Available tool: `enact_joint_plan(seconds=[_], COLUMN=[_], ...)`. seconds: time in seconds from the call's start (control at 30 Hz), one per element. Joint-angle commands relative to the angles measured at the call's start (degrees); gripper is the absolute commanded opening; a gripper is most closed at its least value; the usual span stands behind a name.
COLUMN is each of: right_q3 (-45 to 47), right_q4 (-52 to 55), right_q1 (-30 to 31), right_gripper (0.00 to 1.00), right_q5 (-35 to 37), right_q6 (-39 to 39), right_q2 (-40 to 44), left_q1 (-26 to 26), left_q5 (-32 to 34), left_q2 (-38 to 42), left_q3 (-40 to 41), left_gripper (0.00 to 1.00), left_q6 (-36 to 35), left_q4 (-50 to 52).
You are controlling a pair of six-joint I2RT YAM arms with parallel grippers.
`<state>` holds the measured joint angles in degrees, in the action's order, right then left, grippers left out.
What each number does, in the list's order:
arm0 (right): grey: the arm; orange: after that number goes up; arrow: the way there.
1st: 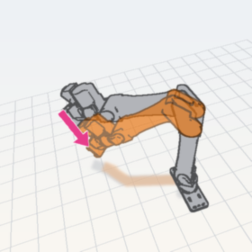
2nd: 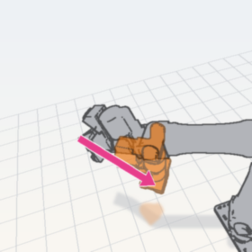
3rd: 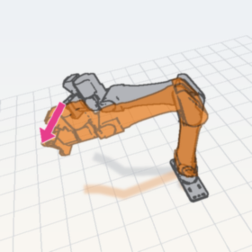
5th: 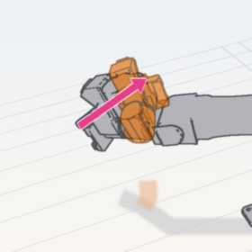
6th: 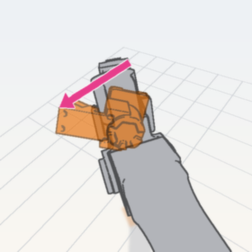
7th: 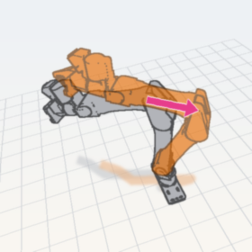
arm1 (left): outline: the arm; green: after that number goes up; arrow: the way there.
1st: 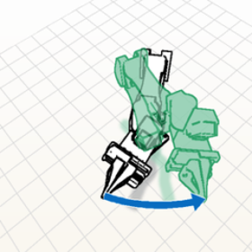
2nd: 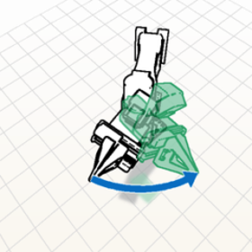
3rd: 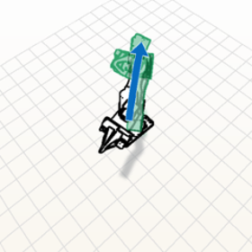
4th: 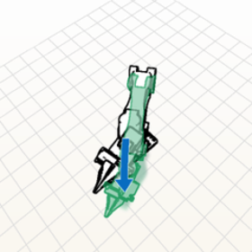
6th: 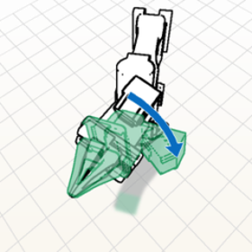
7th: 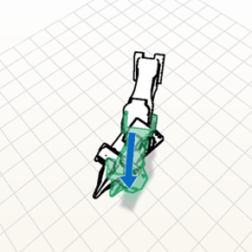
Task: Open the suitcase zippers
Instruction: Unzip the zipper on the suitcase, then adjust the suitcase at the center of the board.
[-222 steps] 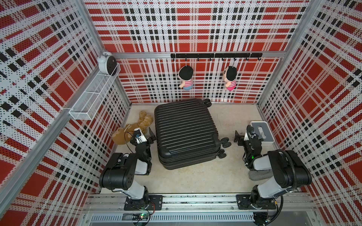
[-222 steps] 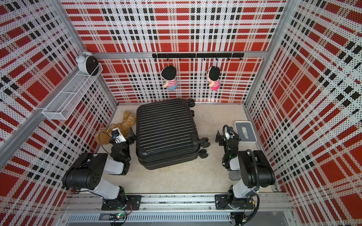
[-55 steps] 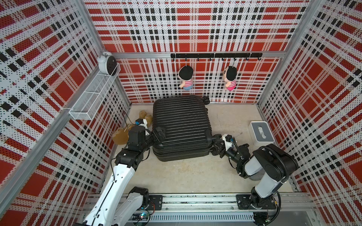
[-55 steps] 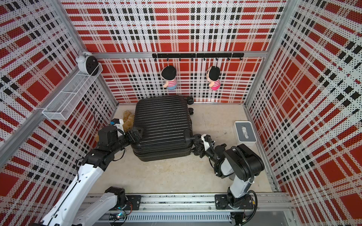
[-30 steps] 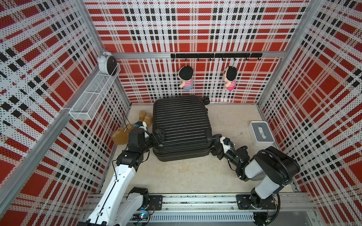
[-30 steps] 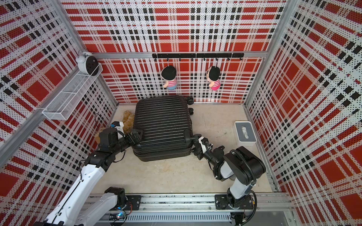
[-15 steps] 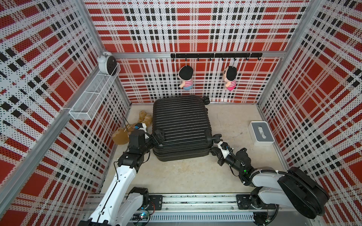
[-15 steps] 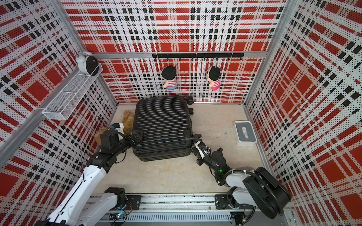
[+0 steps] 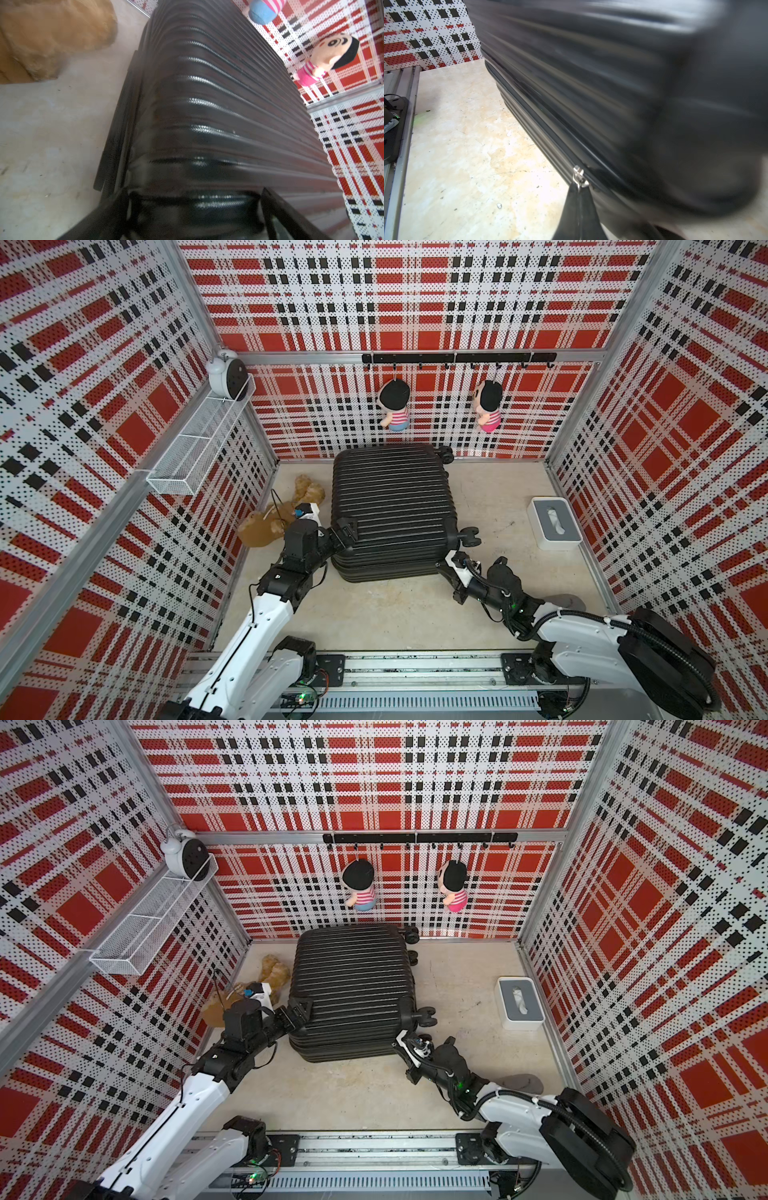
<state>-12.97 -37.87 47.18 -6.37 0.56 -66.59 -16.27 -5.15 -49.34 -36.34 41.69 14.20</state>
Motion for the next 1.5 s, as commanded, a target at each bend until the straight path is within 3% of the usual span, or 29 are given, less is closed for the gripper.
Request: enact_joint_plan(seconds=[0.0, 0.2, 0.3, 0.6, 0.73, 0.93, 1.13, 1.3, 1.47], right_q3=[-3.9, -7.0, -7.2, -6.6, -7.2, -8.2, -8.1, -8.4, -8.1], right_q4=[-1.5, -1.6, 0.7, 4.6, 4.7, 4.6, 5.9, 7.5, 8.2], right_q1=[4.4, 7.6, 7.5, 7.6, 7.5, 7.6, 7.5, 7.6, 7.5], right_gripper=[0.00, 0.00, 0.00, 0.00, 0.00, 0.00, 0.00, 0.00, 0.00], right_q5=[0.6, 4.7, 6.7, 9.6, 9.4, 8.2, 8.2, 8.4, 8.8], right_q6=[0.9, -1.2, -1.9, -2.6, -2.9, -3.2, -2.8, -2.1, -2.2], right_q2=[-3.1, -7.4, -5.9, -2.5, -3.4, -4.7, -3.4, -2.3, -1.2], left_q1=[-5.8, -12.9, -12.0, 10.9, 17.0, 22.0, 22.3, 21.7, 20.0], left_q5=[-4.9, -0.5, 1.3, -10.7, -13.9, -21.9, -24.4, -28.3, -29.6], left_q2=[-0.3, 2.1, 3.3, 7.1, 5.9, -7.6, -24.9, -37.1, -46.1], left_q3=[2.3, 3.7, 2.1, 0.9, 4.1, 10.4, 9.2, 9.1, 5.9], left_gripper=[0.99, 0.98, 0.98, 0.92, 0.77, 0.63, 0.66, 0.66, 0.62], left_q6=[3.5, 7.1, 5.6, 1.3, 3.0, 9.4, 11.0, 16.3, 17.1], left_q4=[-3.4, -5.4, -2.2, 1.8, -4.2, -26.6, -39.9, -55.3, -60.3])
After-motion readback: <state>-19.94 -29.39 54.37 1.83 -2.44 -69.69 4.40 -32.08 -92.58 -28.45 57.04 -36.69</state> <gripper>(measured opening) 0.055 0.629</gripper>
